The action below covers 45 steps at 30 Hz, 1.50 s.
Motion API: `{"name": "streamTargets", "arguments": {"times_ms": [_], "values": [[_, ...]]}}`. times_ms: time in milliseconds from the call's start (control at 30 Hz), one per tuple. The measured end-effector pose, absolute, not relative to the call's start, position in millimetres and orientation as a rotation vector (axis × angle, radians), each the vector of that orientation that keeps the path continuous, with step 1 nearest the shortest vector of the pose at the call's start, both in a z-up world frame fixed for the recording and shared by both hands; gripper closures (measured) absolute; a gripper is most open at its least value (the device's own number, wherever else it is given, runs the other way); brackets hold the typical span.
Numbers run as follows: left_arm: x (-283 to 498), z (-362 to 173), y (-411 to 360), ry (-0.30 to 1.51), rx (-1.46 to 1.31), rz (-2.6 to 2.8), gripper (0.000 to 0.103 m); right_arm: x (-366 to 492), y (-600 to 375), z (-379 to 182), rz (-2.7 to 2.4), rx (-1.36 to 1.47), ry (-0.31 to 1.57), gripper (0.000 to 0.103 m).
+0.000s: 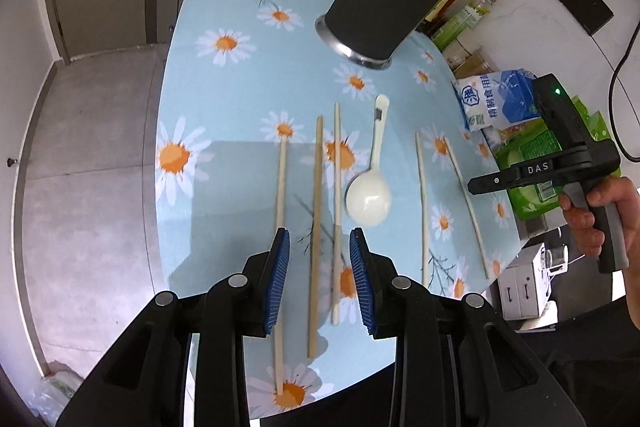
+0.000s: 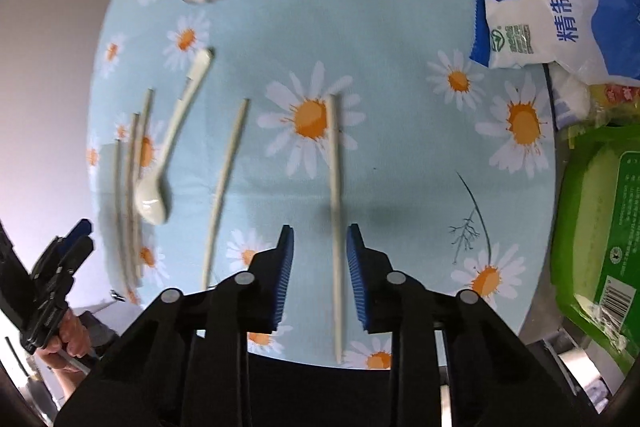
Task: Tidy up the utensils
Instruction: 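Move both tools back down over the loose utensils on the table, then close the right gripper on the cream plastic stick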
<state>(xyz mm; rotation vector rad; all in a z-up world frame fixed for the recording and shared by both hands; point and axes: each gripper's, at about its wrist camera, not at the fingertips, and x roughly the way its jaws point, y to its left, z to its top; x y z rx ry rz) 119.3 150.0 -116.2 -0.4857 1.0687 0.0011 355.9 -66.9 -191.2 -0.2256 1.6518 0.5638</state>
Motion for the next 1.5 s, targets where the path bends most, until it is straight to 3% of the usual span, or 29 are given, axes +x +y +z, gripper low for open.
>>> {"name": "streamTargets", "arguments": {"times_ms": [300, 567, 967, 1500], "values": [[112.2, -128.7, 150.8, 1.103, -0.465, -0.013, 0.073, 348.9, -47.7, -206.3, 0.488, -0.312, 1.687, 0.081], [113.6, -135.7, 148.1, 1.148, -0.449, 0.0, 0.073, 339.0, -41.0, -209.6, 0.444, -0.364, 1.651, 0.097], [130.3, -128.9, 145.6, 1.205, -0.406, 0.052, 0.075, 346.7, -66.3, -203.4, 0.553, -0.262, 1.623, 0.097], [169.4, -148.2, 139.2, 1.384, -0.279, 0.167, 0.076, 377.4, -94.6, -136.7, 0.781, -0.136, 1.476, 0.097]]}}
